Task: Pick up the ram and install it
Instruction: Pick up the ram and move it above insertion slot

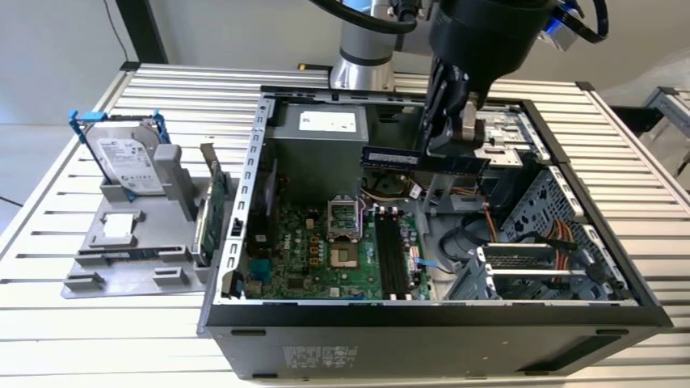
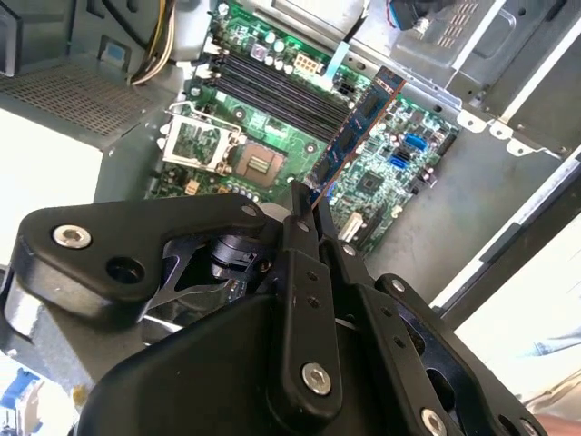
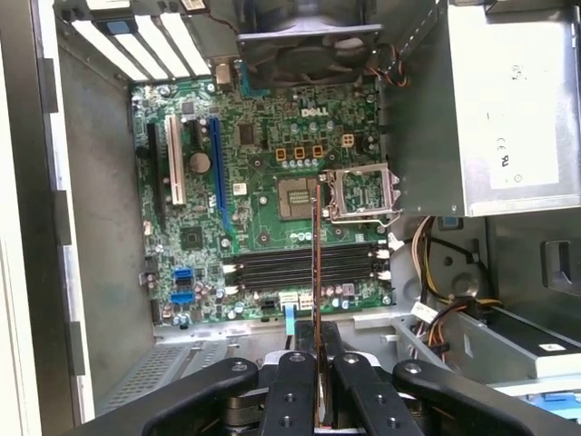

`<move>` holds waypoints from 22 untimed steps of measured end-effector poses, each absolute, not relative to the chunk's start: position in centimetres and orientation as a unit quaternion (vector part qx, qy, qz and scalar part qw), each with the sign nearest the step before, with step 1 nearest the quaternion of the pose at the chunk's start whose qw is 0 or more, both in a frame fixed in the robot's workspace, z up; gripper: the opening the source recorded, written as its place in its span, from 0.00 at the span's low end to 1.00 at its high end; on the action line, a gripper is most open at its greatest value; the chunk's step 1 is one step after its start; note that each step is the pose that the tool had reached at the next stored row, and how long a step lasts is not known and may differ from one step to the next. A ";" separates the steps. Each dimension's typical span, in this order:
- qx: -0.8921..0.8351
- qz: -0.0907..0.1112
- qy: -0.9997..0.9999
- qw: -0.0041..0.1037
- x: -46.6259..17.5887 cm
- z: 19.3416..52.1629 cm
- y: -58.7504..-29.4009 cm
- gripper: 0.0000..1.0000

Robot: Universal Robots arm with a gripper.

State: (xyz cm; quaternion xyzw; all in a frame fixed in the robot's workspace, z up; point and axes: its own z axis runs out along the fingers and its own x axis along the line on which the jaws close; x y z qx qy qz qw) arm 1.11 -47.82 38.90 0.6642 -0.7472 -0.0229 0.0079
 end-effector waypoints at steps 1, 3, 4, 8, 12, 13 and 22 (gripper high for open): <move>0.664 -0.023 -0.747 0.008 1.1 38.9 -47.7 0.00; 0.664 -0.023 -0.747 0.008 1.1 38.9 -47.6 0.00; 0.664 -0.023 -0.748 0.008 1.1 38.9 -47.5 0.00; 0.663 -0.023 -0.748 0.008 1.1 38.9 -47.2 0.00; 0.663 -0.023 -0.748 0.008 1.1 38.9 -47.1 0.00; 0.663 -0.023 -0.748 0.008 1.1 38.9 -47.0 0.00; 0.664 -0.023 -0.747 0.008 1.2 38.9 -46.6 0.00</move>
